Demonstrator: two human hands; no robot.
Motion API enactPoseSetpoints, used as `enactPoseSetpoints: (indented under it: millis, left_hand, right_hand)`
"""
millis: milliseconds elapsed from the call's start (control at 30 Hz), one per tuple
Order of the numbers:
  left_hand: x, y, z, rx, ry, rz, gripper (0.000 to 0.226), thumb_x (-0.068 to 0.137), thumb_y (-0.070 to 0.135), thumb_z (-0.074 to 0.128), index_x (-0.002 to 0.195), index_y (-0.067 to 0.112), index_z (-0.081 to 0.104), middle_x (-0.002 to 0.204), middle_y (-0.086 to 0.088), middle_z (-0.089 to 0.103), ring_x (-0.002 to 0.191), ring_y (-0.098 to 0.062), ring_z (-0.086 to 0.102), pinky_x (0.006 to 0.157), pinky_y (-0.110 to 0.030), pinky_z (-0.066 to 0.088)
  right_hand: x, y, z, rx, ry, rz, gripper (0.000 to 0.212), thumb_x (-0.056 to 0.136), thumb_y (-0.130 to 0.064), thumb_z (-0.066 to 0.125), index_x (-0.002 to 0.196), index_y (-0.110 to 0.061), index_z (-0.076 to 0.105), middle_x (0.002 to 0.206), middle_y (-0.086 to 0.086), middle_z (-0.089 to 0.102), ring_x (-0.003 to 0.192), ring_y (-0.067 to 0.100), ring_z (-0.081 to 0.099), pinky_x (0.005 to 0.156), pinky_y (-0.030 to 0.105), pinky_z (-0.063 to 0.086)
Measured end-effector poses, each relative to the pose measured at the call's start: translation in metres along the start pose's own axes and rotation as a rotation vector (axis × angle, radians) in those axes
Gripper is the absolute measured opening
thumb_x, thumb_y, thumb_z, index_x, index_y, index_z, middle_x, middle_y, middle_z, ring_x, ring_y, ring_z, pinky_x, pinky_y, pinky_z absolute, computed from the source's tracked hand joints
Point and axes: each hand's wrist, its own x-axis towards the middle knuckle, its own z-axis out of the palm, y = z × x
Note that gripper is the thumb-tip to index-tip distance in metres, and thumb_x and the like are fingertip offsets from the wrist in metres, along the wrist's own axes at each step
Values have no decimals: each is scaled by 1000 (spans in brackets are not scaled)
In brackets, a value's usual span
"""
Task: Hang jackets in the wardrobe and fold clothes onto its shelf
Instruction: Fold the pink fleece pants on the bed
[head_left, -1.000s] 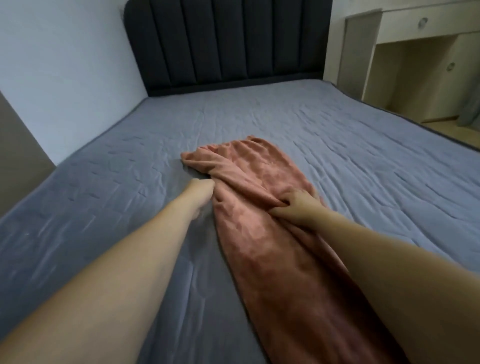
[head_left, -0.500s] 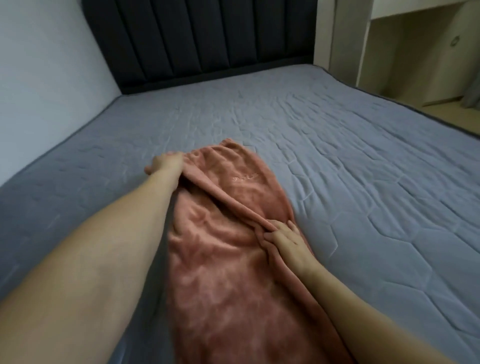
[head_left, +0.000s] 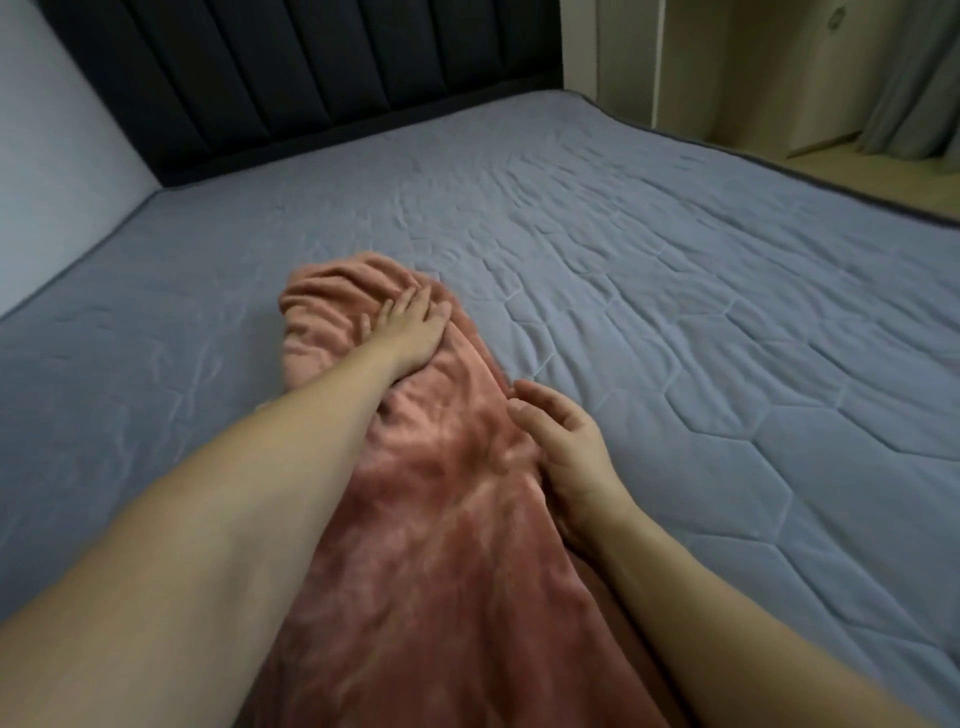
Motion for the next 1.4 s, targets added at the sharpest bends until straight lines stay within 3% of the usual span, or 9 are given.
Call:
enactPoseSetpoints:
  millis: [100,300,467,733,833,1000,1167,1300,1400]
  left_hand:
    - [-8,8,-4,135,289,-104,81,88,67,33,144,9,36,151,-14,33,139,-35,29,113,-48,23]
    - [-1,28,-16,-132,245,-47,41,98,26,36,121,0,59,129,-23,58,119,-37,55,97,-38,42]
    - [-20,39,-1,-110,3,-41,53,103,37,29,142,2,40,151,-20,34,139,-34,32,114,-38,25]
    - [-240,-31,49,234,28,62,79,84,66,-3,154,30,-3,163,7,-8,148,-13,-12,116,-45,-12]
    - [-238,-27,55,250,67,57,72,92,60,11,155,27,0,163,3,-7,149,-16,-12,118,-50,-9]
    - [-236,-33,63,237,129,71,73,92,61,15,155,24,7,163,0,3,150,-19,-4,118,-52,-6]
    - [-251,-19,47,165,53,0,73,94,58,20,156,21,5,164,0,-1,150,-21,-6,118,-50,-9]
    - [-316,-2,38,35,-118,6,73,96,60,18,156,20,3,164,0,-5,149,-20,-10,118,-48,-11]
    - [-411,10,47,13,-130,130,76,92,63,13,155,23,2,163,5,-5,149,-17,-12,114,-51,-15]
  right_hand:
    - [0,4,0,-224,-17,-42,40,81,-5,73,118,-18,63,111,-1,70,102,15,68,85,31,56]
    - [-1,6,1,-278,5,-60,40,85,3,61,116,-22,64,101,9,72,89,19,69,81,35,57]
    - [4,2,-9,-144,5,-30,38,84,2,59,115,-20,65,94,4,73,87,19,70,71,28,56]
    - [6,2,0,-140,78,-15,31,89,5,57,116,-11,60,96,4,73,90,15,69,85,32,56]
    - [-3,0,8,-360,111,-44,38,89,-13,65,126,-13,54,99,2,70,90,14,67,90,37,54]
    - [-56,-23,1,-978,-19,188,106,59,-55,78,147,-38,20,114,-8,56,92,10,62,73,28,54]
    - [-123,-46,-17,-1270,29,136,63,85,-17,65,140,-26,38,87,-2,59,60,10,61,49,23,50]
    - [-169,-62,-19,-1538,146,93,45,92,-38,57,128,-12,50,107,12,63,88,26,60,68,28,41]
    - [-212,-73,-15,-1591,118,317,67,85,-67,51,112,-6,54,106,15,63,85,30,63,59,29,46]
